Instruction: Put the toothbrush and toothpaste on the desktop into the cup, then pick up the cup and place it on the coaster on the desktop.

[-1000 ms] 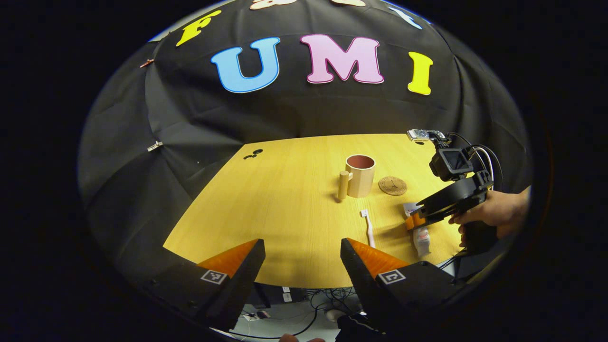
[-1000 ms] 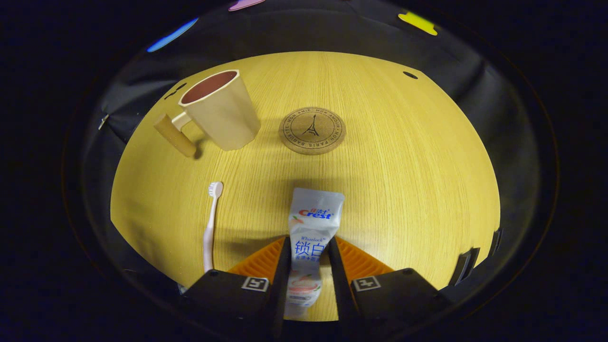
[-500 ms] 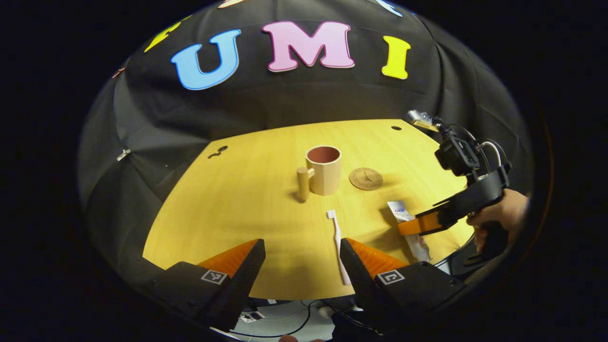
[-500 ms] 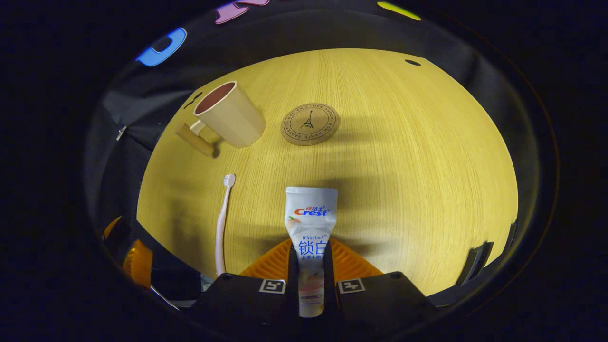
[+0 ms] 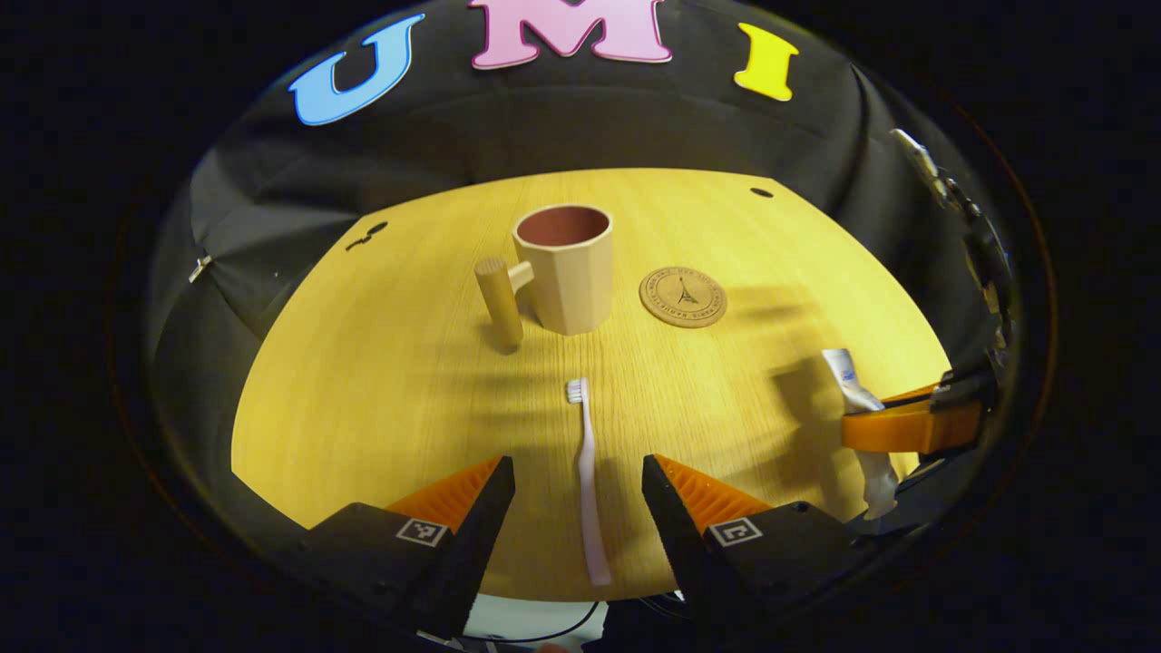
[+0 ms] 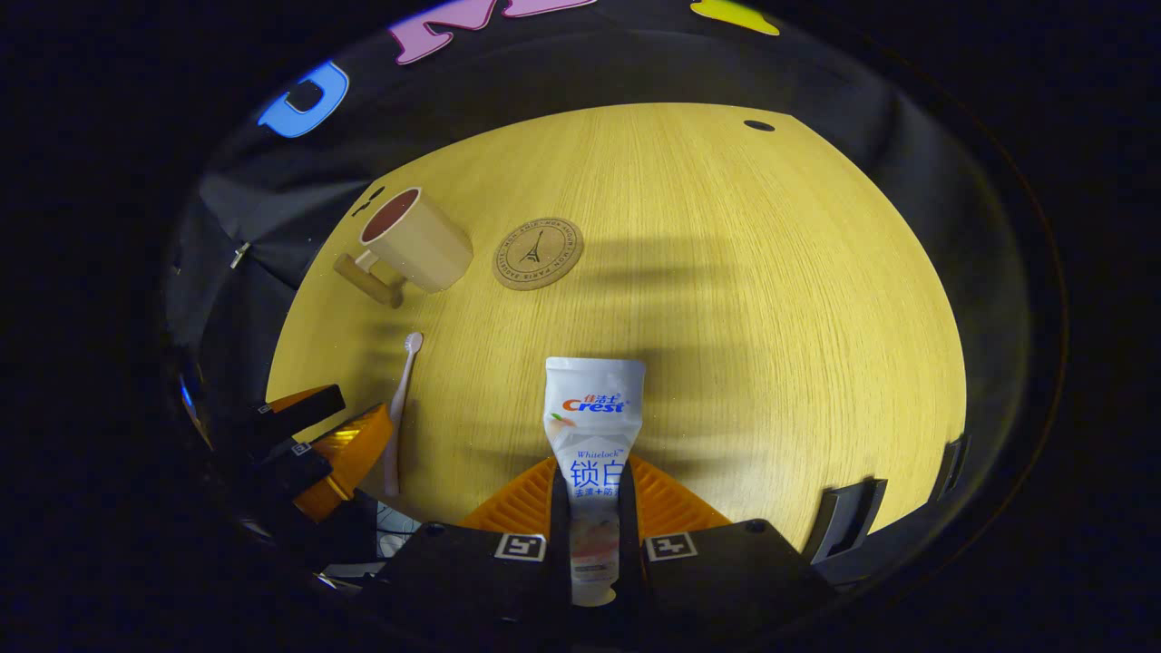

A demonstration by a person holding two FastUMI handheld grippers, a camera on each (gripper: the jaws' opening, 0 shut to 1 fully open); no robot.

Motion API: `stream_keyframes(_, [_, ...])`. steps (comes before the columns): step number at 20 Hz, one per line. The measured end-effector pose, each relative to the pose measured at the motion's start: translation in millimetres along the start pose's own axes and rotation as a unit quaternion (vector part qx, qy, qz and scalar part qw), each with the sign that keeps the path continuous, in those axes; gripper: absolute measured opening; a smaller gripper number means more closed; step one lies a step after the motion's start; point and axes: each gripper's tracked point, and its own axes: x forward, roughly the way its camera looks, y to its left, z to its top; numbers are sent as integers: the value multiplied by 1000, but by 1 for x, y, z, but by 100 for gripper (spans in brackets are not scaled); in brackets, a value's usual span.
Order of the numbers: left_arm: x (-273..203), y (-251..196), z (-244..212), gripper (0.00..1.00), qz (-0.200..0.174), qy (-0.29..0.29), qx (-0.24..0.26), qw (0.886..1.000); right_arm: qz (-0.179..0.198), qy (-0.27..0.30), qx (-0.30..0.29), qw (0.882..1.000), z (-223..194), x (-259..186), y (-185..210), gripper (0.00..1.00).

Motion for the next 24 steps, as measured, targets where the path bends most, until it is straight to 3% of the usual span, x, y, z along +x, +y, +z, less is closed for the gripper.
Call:
stream_keyframes(6, [26,7,1,80,22,43,-3,999,19,12,-18,1000,6,5,-4,25])
stream_keyframes(12, [35,5,-8,52,28,87,-15,996,41,19,-27,999,13,4,-6,25])
stream_keyframes(15, [37,-2,-9,46,20,102,4,995,52,20,-20,998,19,9,-8,25])
stream_keyframes(16, [39,-7,-10,48,18,105,1,994,56,20,-16,998,21,9,-9,25])
stream_keyframes(17, [39,-10,-9,31,20,104,-4,994,60,19,-15,998,23,10,-9,25])
stream_keyframes(18, [38,-10,-10,20,22,103,-5,994,63,18,-14,998,24,9,-10,25])
stream_keyframes(24, [38,-8,-8,16,-11,128,-38,991,71,5,-3,997,30,4,-19,25])
